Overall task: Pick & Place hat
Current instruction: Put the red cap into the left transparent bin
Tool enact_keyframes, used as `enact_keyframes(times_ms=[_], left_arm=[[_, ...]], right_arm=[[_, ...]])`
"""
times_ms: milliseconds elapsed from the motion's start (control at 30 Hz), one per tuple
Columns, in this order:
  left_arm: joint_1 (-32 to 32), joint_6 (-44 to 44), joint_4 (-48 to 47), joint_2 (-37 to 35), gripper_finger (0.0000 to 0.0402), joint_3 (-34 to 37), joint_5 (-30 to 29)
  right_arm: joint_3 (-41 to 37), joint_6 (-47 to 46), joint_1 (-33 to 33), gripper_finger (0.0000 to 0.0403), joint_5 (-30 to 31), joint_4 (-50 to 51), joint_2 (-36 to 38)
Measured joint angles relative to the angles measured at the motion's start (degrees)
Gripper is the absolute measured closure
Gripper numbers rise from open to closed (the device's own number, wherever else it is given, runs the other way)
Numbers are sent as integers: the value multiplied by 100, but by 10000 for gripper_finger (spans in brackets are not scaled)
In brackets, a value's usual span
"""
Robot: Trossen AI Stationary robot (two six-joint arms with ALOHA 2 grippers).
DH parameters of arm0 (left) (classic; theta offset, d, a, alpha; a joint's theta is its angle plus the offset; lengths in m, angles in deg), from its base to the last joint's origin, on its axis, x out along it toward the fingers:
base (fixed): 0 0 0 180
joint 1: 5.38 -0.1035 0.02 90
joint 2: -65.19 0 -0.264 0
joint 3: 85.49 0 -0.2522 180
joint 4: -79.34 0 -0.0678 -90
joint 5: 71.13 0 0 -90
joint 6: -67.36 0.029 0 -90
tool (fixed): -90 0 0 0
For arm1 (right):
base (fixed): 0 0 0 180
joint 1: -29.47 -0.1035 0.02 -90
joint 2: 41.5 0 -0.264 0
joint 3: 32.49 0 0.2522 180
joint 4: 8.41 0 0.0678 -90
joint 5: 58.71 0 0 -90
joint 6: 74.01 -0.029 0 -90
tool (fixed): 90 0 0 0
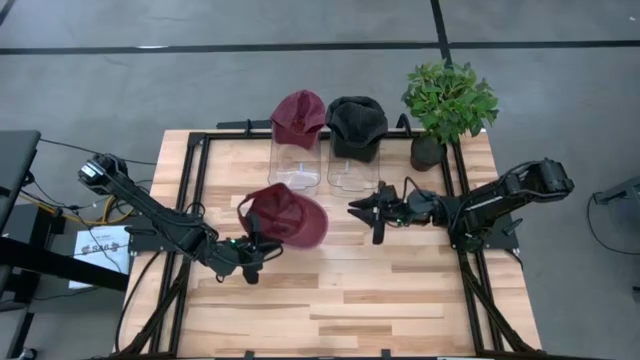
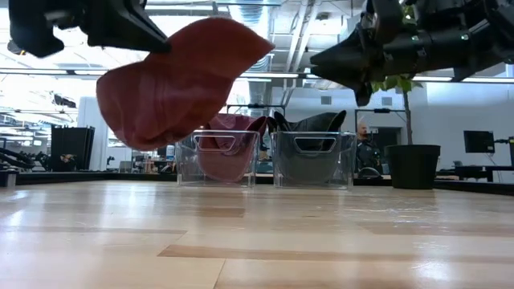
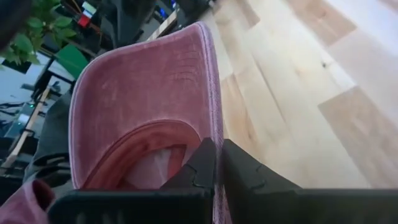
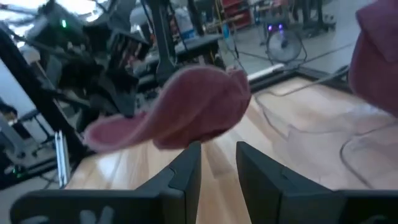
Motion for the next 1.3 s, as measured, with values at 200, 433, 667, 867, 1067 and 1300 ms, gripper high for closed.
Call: enact_keyframes(times_ms=[200,433,667,867,1067,1300], left_arm=[[-9,-3,214,0,387,212,-122],[-9,-42,305,0,387,294,-220],[-9,-212,315,0,387,309,-244],[-11,-301,307,0,387,311,-220],[-10,-306,309,0,387,311,-200],[-38,-322,321,3,387,311,4]], right_arm=[[192,-336,90,311,-1,409,-1],[797,-291,2,305,-3,603,-439],[1378,-96,-237,276,-16,547,-1217],[1585,-39,-230,220,-103,541,-1443],[1585,-325,-226,168,-172,513,-1443],[1621,-497,-118,168,-167,366,-1651]])
